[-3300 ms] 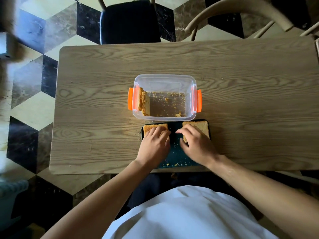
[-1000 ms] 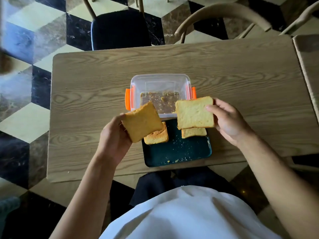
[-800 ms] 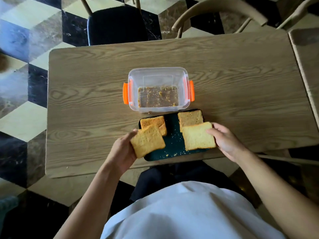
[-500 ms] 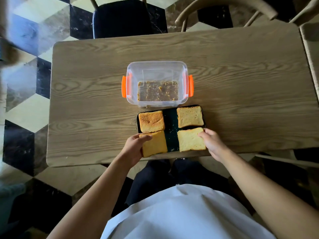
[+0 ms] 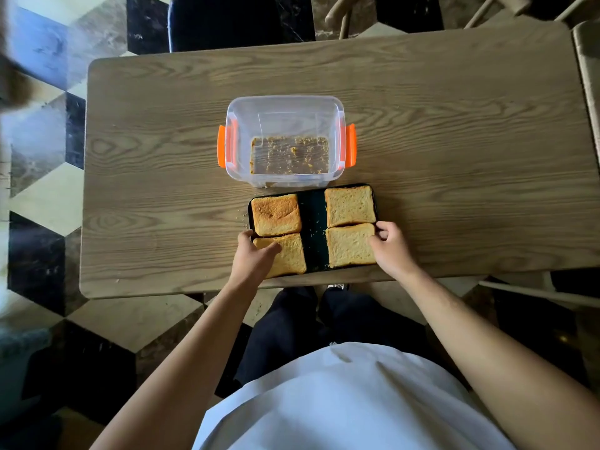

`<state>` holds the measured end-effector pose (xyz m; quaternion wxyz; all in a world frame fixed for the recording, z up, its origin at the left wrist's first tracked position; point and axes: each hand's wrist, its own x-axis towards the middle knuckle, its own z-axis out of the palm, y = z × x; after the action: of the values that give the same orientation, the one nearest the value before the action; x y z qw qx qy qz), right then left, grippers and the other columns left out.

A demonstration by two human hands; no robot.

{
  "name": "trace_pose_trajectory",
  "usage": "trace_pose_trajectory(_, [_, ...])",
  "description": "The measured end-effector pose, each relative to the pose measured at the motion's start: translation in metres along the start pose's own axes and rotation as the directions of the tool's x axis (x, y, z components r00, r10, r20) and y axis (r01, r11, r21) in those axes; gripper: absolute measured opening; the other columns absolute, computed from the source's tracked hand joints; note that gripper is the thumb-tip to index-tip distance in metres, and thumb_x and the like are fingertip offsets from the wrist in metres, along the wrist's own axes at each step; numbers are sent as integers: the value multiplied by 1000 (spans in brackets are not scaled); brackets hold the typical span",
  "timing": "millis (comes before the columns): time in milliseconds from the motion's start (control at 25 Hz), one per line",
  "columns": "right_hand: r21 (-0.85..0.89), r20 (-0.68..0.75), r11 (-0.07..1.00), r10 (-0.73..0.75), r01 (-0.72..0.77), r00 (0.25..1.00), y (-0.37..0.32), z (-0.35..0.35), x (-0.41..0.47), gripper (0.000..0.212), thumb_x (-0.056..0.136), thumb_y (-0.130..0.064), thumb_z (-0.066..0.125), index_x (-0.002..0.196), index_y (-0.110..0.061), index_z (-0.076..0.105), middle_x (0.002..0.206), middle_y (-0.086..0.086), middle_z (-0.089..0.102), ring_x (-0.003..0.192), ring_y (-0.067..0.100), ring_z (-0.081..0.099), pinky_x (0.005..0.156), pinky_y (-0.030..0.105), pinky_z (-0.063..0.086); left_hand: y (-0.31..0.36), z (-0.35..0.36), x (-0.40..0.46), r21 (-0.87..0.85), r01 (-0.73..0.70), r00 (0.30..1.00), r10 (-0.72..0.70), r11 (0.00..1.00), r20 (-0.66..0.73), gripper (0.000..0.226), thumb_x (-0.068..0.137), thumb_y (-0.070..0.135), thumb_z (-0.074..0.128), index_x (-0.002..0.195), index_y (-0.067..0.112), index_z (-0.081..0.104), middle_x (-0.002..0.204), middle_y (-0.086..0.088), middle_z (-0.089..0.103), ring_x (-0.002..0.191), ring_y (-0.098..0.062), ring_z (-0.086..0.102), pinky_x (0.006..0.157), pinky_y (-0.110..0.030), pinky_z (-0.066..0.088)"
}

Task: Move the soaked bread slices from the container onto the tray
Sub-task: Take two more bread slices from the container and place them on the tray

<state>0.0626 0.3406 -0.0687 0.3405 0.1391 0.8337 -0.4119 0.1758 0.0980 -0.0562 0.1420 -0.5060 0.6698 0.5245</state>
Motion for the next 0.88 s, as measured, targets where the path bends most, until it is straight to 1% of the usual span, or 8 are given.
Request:
trace_pose_trajectory(40, [-89,-34,995,-40,37,999,0,-2,-4,50,94,-20,59,140,-6,45,129,10,57,96,19,62,82,35,51,2,1,-2,41,-26,1000,26,999,-3,73,79,26,75,141,16,39,97,9,58,83,-9,60,62,-22,50])
trace_pose_trajectory(120, [-324,-89,935,-183,145,979,-1,-2,-14,52,91,-25,62,138,-7,48,133,13,57,113,28,59,93,36,49,4,2,-5,156,-73,997,70,985,22,78,79,26,72,146,13,33,119,-5,59,103,-22,60,84,-26,53])
trace_pose_trajectory(160, [-406,-85,892,-256,201,963,-3,-1,-20,52,90,-25,62,137,-8,49,133,13,55,113,28,58,90,33,48,5,3,-8,229,-96,995,92,969,28,81,78,26,70,148,12,31,131,-13,52,117,-29,54,98,-34,48])
trace_pose_trajectory(240, [-470,-25,835,-337,286,941,-8,7,-29,47,89,-22,61,133,-9,52,130,12,53,104,24,58,82,31,48,3,6,-17,348,-148,988,155,926,8,80,80,25,68,149,11,29,140,-19,43,129,-34,42,107,-42,37])
trace_pose_trajectory(440, [-412,310,821,-282,395,908,-27,59,-39,44,88,-20,61,131,-11,56,124,10,59,104,23,61,89,31,49,-19,7,-34,647,-429,878,460,631,133,61,84,17,64,141,9,45,130,-18,47,120,-37,43,103,-45,40])
trace_pose_trajectory(600, [-415,276,845,-237,338,931,-34,97,-38,52,88,-25,66,136,-11,49,127,13,56,111,29,58,90,34,49,-32,7,-30,788,-458,843,482,412,237,50,86,22,61,134,13,53,133,-16,48,118,-36,45,96,-46,44])
trace_pose_trajectory(720, [-443,202,835,-261,326,944,-32,108,-35,61,82,-16,75,136,-10,47,116,16,62,99,30,62,73,28,45,-40,4,-24,807,-456,819,531,374,218,40,90,28,60,126,11,58,124,-15,53,113,-36,49,90,-46,45])
trace_pose_trajectory(880, [-429,143,850,-271,307,952,-29,111,-33,62,77,-12,80,132,-12,51,100,10,66,89,26,64,71,29,48,-45,-1,-13,774,-476,813,544,417,207,40,88,35,66,120,12,61,116,-13,54,108,-34,49,88,-45,45])
